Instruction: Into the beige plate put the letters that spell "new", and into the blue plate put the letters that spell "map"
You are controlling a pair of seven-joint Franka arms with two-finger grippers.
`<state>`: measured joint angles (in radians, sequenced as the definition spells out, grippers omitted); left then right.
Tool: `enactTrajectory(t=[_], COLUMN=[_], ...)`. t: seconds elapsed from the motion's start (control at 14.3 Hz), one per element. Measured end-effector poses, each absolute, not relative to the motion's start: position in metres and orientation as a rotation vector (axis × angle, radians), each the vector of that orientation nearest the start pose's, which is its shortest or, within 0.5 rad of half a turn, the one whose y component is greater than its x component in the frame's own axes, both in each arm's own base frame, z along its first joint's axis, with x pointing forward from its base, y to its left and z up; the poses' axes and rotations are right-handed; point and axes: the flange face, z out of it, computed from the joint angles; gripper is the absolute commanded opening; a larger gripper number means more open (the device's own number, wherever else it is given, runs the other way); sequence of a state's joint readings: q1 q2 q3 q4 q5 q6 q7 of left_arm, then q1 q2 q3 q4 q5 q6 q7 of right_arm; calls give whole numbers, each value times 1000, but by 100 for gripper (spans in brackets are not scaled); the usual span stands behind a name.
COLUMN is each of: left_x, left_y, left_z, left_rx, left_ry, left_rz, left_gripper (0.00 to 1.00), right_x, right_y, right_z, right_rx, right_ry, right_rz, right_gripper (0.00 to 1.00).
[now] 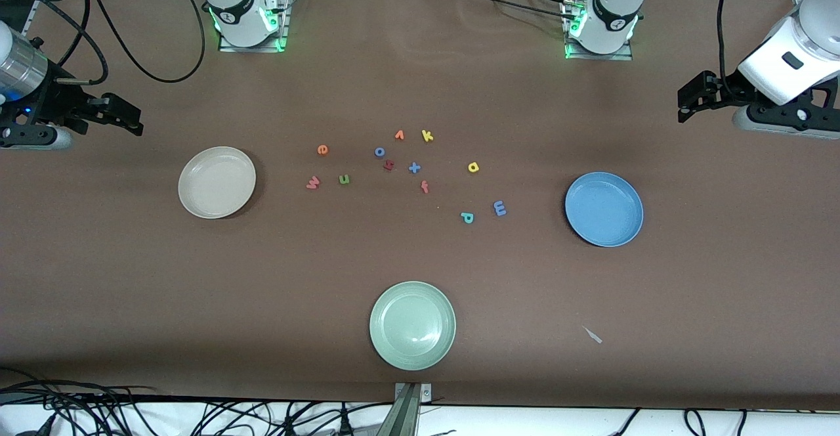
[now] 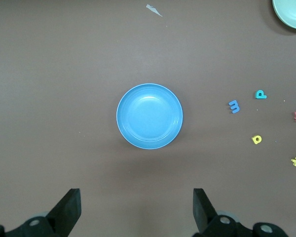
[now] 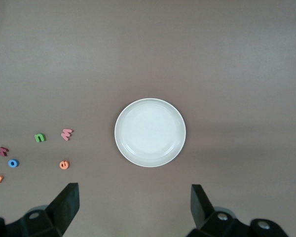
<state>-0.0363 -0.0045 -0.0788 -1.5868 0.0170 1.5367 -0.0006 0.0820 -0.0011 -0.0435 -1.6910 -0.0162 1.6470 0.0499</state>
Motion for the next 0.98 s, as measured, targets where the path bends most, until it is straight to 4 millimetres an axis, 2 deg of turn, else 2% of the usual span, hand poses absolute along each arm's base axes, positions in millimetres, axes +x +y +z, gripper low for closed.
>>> enactTrajectory(t=[0.56, 0.98], left_x=[543, 542], left_y=[-64, -55], left_z=[617, 614], left_rx=[-3138, -3137], left_ry=[156, 129], left_rz=[81, 115], left_gripper=[100, 100], right_x=[556, 556], right_y=[20, 20], right_z=[571, 572], right_rx=[-3159, -3159], right_ry=[16, 16], right_rz=[78, 78], right_gripper=[100, 100])
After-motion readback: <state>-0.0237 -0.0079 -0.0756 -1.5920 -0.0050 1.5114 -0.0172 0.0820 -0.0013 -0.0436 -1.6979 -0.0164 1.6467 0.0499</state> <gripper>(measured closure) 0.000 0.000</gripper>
